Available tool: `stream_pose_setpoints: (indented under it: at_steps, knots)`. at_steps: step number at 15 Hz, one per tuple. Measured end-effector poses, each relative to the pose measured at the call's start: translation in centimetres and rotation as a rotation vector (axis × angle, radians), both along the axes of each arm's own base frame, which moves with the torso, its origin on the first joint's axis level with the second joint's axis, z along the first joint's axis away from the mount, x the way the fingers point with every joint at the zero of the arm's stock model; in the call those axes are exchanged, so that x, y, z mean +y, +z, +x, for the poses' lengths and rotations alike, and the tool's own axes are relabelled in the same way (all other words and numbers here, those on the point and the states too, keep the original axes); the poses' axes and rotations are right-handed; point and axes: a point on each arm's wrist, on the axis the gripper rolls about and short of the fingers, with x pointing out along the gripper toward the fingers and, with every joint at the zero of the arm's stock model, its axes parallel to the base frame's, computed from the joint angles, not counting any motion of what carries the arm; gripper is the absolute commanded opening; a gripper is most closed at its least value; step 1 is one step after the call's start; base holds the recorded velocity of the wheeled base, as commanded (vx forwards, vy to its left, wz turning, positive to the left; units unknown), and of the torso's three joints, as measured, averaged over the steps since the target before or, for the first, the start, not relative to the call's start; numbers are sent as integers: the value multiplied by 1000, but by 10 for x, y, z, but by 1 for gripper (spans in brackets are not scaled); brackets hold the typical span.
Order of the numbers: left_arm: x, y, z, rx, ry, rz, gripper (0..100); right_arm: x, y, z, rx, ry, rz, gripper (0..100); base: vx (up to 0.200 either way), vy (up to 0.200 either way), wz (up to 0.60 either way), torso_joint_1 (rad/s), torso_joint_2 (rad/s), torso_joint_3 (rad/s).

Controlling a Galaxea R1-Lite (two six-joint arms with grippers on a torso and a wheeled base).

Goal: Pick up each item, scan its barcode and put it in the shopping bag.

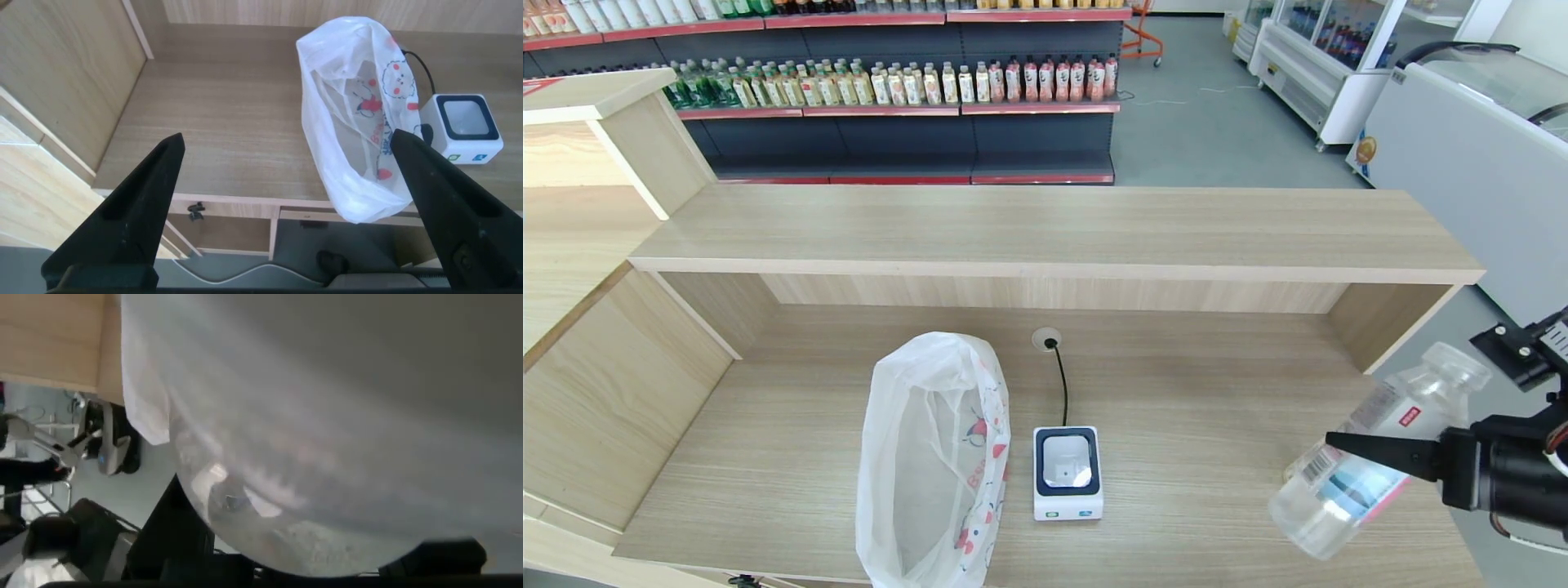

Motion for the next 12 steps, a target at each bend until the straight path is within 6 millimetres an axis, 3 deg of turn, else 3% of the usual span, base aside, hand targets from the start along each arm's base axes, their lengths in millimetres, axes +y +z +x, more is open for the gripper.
stream_pose_setpoints:
  at_steps: [2,7,12]
  knots:
    - [0,0,0,0,0,0,100,20,10,-2,51,-121,59,0,0,0,0,0,0,0]
    - [0,0,0,0,0,0,100,35,18,-4,26,-50,13,0,0,0,0,0,0,0]
    - [0,0,0,0,0,0,100,45,6,21,124,-193,3,0,0,0,0,0,0,0]
